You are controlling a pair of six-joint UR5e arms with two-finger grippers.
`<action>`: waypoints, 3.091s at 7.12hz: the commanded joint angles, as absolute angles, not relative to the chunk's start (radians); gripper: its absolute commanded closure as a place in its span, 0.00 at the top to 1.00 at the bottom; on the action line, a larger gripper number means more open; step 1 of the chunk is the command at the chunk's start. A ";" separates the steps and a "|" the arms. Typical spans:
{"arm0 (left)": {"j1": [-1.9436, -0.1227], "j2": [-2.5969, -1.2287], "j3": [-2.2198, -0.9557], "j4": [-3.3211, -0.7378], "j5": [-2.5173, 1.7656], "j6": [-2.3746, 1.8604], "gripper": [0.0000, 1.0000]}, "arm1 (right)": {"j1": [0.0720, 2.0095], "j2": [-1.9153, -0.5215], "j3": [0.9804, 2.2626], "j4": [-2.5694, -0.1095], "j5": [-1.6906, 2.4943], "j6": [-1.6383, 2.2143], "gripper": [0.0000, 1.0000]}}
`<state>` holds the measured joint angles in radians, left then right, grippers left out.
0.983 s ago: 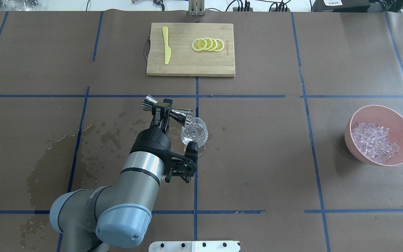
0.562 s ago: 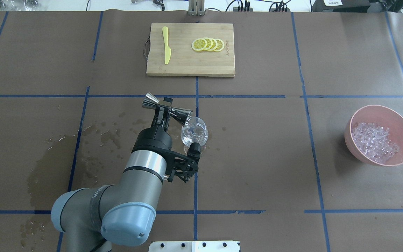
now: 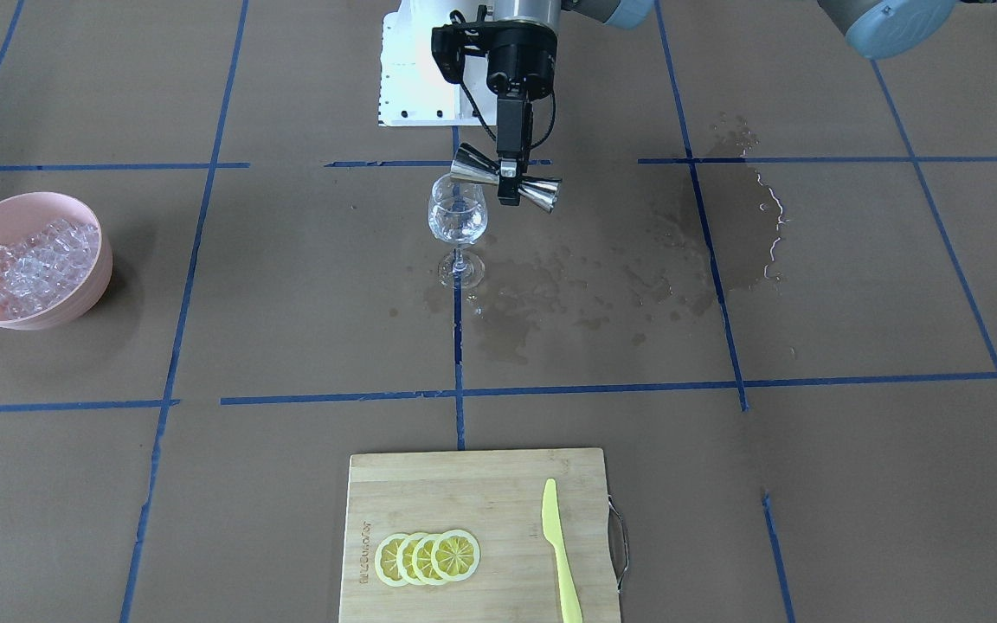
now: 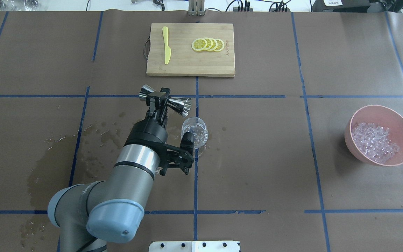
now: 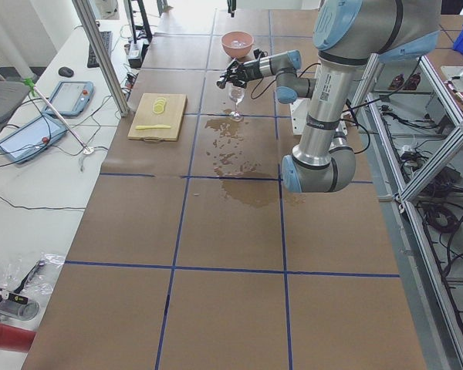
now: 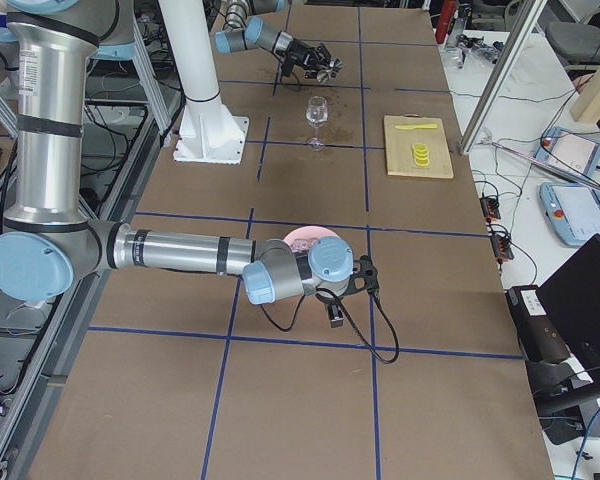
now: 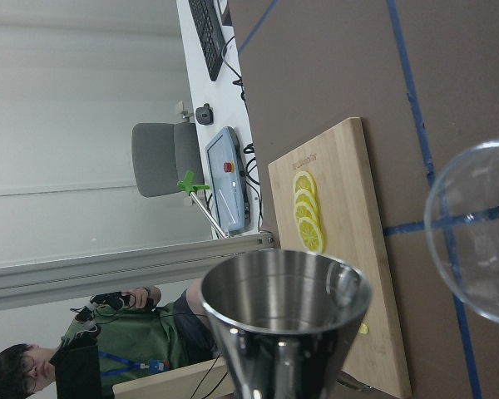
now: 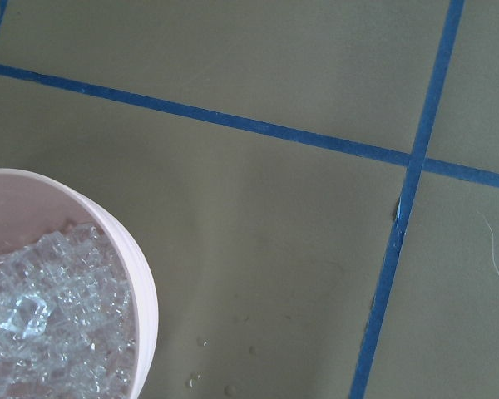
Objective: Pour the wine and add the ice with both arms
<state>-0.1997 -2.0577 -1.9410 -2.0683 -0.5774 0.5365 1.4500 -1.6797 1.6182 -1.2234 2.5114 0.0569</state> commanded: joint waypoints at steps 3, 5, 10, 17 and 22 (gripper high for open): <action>-0.213 -1.543 -1.933 -2.883 -0.571 0.290 0.00 | 1.424 -1.661 1.614 -1.123 2.503 0.192 1.00; -0.213 -1.329 -1.824 -3.252 -0.548 0.144 0.00 | 1.424 -1.661 1.614 -1.106 2.502 0.190 1.00; -0.190 -1.187 -1.714 -3.292 -0.583 -0.530 0.00 | 1.424 -1.675 1.620 -1.066 2.502 0.192 1.00; -0.135 -1.371 -1.560 -3.221 -0.597 -0.908 0.00 | 1.424 -1.677 1.621 -1.066 2.505 0.192 1.00; -0.138 -1.376 -1.546 -3.224 -0.594 -0.860 0.00 | 1.424 -1.677 1.621 -1.066 2.505 0.193 1.00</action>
